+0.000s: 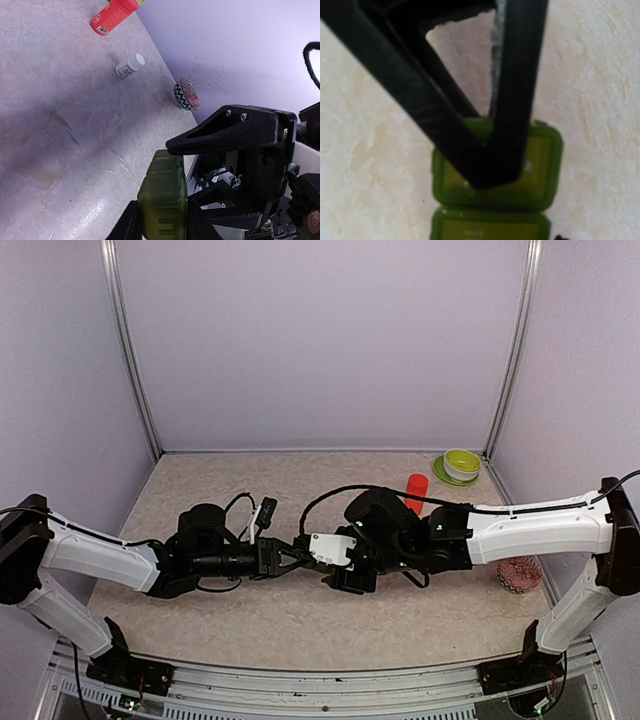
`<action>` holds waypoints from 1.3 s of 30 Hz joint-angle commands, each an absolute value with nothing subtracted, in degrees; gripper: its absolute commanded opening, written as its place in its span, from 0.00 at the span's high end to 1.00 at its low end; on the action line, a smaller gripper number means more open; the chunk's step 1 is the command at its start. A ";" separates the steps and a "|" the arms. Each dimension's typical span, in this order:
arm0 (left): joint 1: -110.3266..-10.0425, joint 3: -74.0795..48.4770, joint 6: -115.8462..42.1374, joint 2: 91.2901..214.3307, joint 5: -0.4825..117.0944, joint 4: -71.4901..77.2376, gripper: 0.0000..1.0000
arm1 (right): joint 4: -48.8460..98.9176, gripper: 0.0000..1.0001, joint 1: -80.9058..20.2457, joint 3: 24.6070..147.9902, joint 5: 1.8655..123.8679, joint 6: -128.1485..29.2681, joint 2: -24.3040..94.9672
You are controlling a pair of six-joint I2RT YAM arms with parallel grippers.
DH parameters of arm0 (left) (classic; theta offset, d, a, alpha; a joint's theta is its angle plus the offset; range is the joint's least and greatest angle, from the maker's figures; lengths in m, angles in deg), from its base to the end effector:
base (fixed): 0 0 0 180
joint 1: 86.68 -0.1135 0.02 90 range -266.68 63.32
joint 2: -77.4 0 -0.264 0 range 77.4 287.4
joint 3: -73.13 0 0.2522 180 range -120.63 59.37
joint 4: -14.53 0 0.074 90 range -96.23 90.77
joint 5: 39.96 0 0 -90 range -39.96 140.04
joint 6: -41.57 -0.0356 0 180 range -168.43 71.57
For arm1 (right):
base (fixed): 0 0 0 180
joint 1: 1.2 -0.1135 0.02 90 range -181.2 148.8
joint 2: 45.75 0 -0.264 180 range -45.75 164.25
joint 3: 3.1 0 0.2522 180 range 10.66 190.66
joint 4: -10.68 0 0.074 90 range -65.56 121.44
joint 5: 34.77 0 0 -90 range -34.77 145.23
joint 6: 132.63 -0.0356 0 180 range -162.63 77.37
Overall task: Sort the pills into containers
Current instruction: Open the lid of the pill container from the compartment of the pill container.
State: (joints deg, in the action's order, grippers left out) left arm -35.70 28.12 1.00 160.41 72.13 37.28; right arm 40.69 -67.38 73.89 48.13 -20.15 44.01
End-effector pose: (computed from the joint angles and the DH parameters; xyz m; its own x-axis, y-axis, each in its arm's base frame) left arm 0.1721 -0.2336 0.1921 -0.8281 -0.0961 -0.5523 0.4910 0.3513 -0.7972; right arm 0.1434 0.3139 0.2475 0.0796 -0.7591 -0.6461 -0.9098 0.2094 -0.3582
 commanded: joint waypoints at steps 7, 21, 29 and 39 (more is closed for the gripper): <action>-35.39 27.55 0.61 159.24 73.21 38.77 0.73 | 36.98 0.43 -67.01 72.77 44.44 -18.08 45.56; -35.36 27.51 0.61 158.80 73.07 38.56 0.73 | 36.34 0.46 -67.11 71.89 42.39 -16.97 46.00; -35.36 27.84 1.03 159.12 72.98 38.91 0.72 | 34.12 0.40 -67.68 71.48 43.08 -16.62 45.18; -35.36 27.81 1.31 159.48 73.07 39.35 0.72 | 33.51 0.55 -68.47 70.96 42.59 -15.84 44.65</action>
State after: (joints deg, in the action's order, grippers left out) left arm -35.70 28.12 1.26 159.88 72.09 37.57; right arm 35.31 -67.86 71.90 43.43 -16.12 45.43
